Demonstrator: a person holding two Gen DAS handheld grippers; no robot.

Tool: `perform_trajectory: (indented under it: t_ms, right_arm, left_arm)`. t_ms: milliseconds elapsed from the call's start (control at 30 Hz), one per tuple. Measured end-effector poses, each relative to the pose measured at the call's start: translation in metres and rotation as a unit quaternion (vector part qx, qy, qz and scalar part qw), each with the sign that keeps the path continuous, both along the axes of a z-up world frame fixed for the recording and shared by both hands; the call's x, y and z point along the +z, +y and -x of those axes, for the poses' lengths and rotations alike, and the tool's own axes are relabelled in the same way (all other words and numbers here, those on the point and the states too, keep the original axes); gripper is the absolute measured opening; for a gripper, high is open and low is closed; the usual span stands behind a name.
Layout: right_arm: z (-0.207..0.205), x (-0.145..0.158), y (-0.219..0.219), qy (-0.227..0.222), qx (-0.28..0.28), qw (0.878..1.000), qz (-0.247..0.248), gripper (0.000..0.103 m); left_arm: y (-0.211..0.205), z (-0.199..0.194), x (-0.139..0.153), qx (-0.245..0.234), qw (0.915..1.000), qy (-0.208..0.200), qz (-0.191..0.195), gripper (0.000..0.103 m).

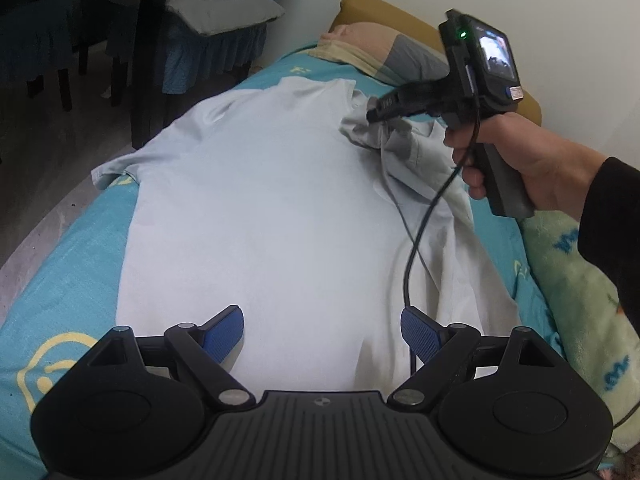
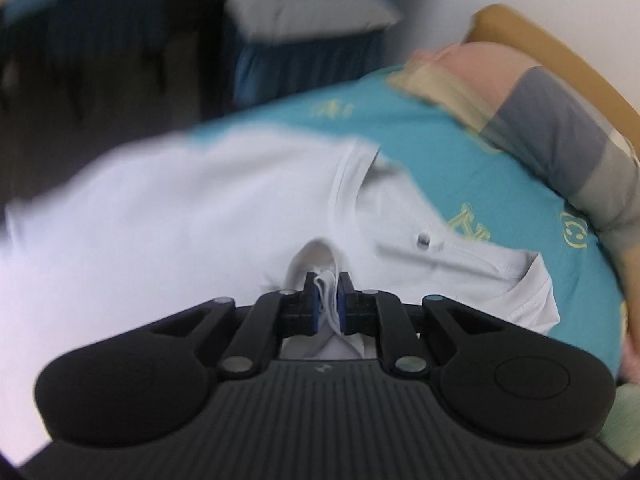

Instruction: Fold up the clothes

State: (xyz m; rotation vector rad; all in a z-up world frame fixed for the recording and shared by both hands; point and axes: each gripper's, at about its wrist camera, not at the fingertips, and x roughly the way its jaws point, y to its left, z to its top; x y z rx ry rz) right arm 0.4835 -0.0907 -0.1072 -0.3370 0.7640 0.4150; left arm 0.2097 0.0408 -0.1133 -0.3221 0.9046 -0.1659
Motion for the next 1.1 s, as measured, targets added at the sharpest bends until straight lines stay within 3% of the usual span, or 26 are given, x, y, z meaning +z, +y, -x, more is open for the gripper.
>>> perform_trajectory:
  t_ms: [67,200,333,400,433,467,633,767,867,1000,1100]
  right_arm:
    - [-0.005,0.011,-0.002,-0.018,-0.055,0.998,-0.040,0.008]
    - [-0.011,0.018,0.010,-0.063,-0.105,0.991,-0.054,0.008]
    - [-0.017,0.012,0.012,-0.015,-0.115,0.987,-0.116,0.016]
    - [-0.013,0.011,0.011,-0.001,-0.118,0.983,-0.140,0.051]
    - [-0.006,0.013,0.008,-0.001,-0.120,0.982,-0.146,0.078]
    - [0.007,0.018,0.003,-0.011,-0.125,0.980,-0.152,0.085]
    - [0.091,0.042,-0.038,-0.051,-0.163,0.967,-0.191,0.084]
    - [0.182,0.054,-0.085,-0.080,-0.210,0.960,-0.168,0.084]
    - [0.262,0.059,-0.115,-0.099,-0.262,0.944,-0.175,0.084]
    - [0.353,0.060,-0.129,-0.085,-0.291,0.933,-0.196,0.084]
    - [0.400,0.051,-0.127,-0.108,-0.288,0.923,-0.232,0.084]
  left_arm:
    - [0.003,0.000,0.000,0.008,1.0000,0.002,0.001,0.088]
    - [0.010,-0.001,0.001,0.021,0.9997,-0.005,-0.007,0.088]
    - [0.015,0.001,0.008,0.026,0.9994,-0.020,-0.007,0.088]
    - [0.017,0.002,0.011,0.027,0.9992,-0.028,-0.005,0.088]
    - [0.018,0.003,0.013,0.027,0.9991,-0.032,-0.004,0.088]
    - [0.019,0.003,0.015,0.028,0.9990,-0.035,-0.003,0.088]
    - [0.024,0.006,0.024,0.030,0.9981,-0.054,0.002,0.088]
    - [0.017,0.017,0.037,0.011,0.9957,-0.092,0.010,0.088]
    - [0.009,0.024,0.042,-0.002,0.9939,-0.110,0.011,0.088]
    - [0.001,0.018,0.030,-0.005,0.9960,-0.084,0.028,0.088]
    - [-0.008,0.004,0.009,0.001,0.9983,-0.047,0.033,0.087]
